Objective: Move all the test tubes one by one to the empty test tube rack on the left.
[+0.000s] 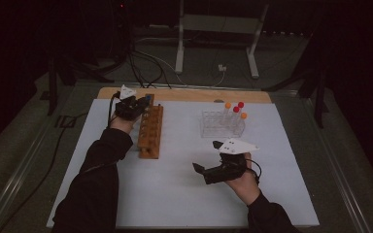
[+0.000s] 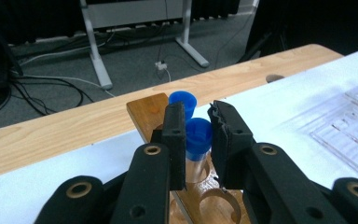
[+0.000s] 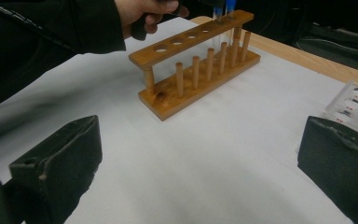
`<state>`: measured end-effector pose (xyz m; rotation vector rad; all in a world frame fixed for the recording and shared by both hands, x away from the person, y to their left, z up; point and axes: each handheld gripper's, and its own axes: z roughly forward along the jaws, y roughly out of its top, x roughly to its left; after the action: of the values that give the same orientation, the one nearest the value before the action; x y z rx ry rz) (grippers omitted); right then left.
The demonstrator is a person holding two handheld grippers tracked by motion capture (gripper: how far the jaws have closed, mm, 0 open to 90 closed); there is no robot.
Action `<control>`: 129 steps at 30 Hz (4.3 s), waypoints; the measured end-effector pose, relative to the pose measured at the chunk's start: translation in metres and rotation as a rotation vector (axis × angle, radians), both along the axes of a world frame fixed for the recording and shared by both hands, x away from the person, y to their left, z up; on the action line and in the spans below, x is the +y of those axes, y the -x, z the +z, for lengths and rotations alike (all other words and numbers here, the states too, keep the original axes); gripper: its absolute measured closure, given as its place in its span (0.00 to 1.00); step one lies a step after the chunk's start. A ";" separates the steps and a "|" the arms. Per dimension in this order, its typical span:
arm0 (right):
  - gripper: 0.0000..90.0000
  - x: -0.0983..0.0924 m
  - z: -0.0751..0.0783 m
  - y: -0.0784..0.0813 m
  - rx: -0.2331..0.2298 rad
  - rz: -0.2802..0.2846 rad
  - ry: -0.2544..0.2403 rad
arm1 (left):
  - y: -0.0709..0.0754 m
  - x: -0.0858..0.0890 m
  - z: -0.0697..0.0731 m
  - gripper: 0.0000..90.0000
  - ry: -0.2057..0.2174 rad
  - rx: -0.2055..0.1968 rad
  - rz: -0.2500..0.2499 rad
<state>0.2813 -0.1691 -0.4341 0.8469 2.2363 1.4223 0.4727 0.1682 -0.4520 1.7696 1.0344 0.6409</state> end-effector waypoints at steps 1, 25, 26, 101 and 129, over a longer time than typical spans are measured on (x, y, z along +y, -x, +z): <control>0.00 0.000 0.000 0.000 -0.002 0.001 0.001 | 0.000 0.000 0.000 0.86 0.001 0.005 0.000; 0.00 -0.038 0.028 -0.018 -0.061 -0.113 -0.022 | 0.089 0.006 0.035 0.01 0.034 -0.008 -0.235; 0.00 -0.042 0.029 -0.020 -0.065 -0.124 -0.025 | 0.095 0.006 0.035 0.01 0.035 -0.002 -0.258; 0.83 -0.098 -0.016 -0.138 0.071 -0.582 0.116 | 0.186 0.003 -0.007 0.01 0.038 0.035 -0.437; 0.83 -0.054 0.021 -0.073 0.000 -0.347 0.142 | 0.180 -0.011 0.007 0.01 0.045 0.052 -0.491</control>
<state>0.3541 -0.2232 -0.4134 1.1185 2.0363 1.0915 0.2928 0.1569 -0.4447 1.9118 0.6025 0.2626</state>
